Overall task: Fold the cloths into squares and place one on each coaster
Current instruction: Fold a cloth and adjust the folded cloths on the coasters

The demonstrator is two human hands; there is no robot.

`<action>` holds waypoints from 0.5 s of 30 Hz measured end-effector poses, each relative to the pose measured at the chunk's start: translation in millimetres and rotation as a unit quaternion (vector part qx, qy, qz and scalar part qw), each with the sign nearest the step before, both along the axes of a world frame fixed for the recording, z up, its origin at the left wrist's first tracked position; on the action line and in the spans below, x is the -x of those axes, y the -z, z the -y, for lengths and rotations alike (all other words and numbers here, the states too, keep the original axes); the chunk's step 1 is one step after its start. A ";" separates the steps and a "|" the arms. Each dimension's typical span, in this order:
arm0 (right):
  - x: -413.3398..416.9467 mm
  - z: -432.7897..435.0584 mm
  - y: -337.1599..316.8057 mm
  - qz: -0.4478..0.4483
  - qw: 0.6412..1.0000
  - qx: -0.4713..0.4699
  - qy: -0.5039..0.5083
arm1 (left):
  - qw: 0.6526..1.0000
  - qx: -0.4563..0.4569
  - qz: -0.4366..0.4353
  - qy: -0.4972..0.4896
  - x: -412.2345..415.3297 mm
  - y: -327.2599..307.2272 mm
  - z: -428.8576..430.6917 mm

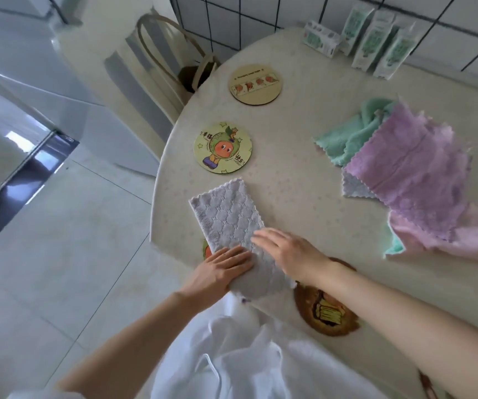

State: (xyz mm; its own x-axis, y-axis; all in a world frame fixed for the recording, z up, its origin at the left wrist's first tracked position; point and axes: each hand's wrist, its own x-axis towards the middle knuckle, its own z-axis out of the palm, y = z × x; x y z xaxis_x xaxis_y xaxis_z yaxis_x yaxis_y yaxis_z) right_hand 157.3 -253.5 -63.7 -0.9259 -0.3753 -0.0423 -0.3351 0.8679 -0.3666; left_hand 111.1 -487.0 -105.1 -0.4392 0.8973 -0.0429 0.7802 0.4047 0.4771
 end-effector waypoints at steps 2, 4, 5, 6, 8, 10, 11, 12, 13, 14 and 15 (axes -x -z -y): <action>5.8 -4.8 8.1 -0.004 0.997 -0.049 -0.053 | 1.000 -0.005 -0.007 0.000 -5.2 -3.2 8.9; 7.4 -9.9 14.4 -0.005 0.991 -0.081 -0.105 | 1.000 -0.007 -0.002 -0.004 -8.7 -7.3 15.3; 7.7 -12.5 17.9 -0.009 0.988 -0.087 -0.125 | 1.000 -0.007 0.002 -0.014 -9.2 -8.3 18.7; 7.3 -15.4 20.5 -0.007 0.986 -0.090 -0.140 | 1.000 -0.010 0.010 -0.024 -8.6 -8.8 21.5; 5.4 -21.2 24.1 -0.005 0.984 -0.083 -0.159 | 0.998 -0.011 0.038 -0.040 -7.2 -9.7 25.0; 4.2 -24.9 27.3 -0.003 0.984 -0.073 -0.160 | 0.997 -0.014 0.063 -0.050 -5.8 -11.3 25.5; 3.8 -25.3 28.2 -0.008 0.985 -0.069 -0.158 | 0.995 -0.014 0.077 -0.057 -4.3 -13.3 24.8; 4.0 -24.9 27.3 -0.011 0.986 -0.064 -0.151 | 0.993 -0.016 0.091 -0.070 -2.4 -14.0 24.4; 4.7 -25.2 28.3 -0.014 0.988 -0.054 -0.143 | 0.990 -0.016 0.106 -0.088 0.7 -15.7 24.1; 6.7 -25.3 27.7 -0.007 0.991 -0.040 -0.131 | 0.987 -0.023 0.119 -0.109 4.7 -17.3 23.6; 10.0 -25.7 28.3 -0.001 0.993 -0.021 -0.118 | 0.981 -0.029 0.135 -0.134 9.6 -18.3 23.1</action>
State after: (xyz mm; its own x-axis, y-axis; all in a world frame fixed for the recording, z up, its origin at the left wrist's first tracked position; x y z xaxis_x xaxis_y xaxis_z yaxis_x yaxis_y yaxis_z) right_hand 147.4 -227.8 -92.0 -0.8129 -0.5792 -0.0606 -0.5311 0.7801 -0.3307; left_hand 101.5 -510.1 -86.8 -0.6389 0.7560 -0.1422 0.4914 0.5433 0.6807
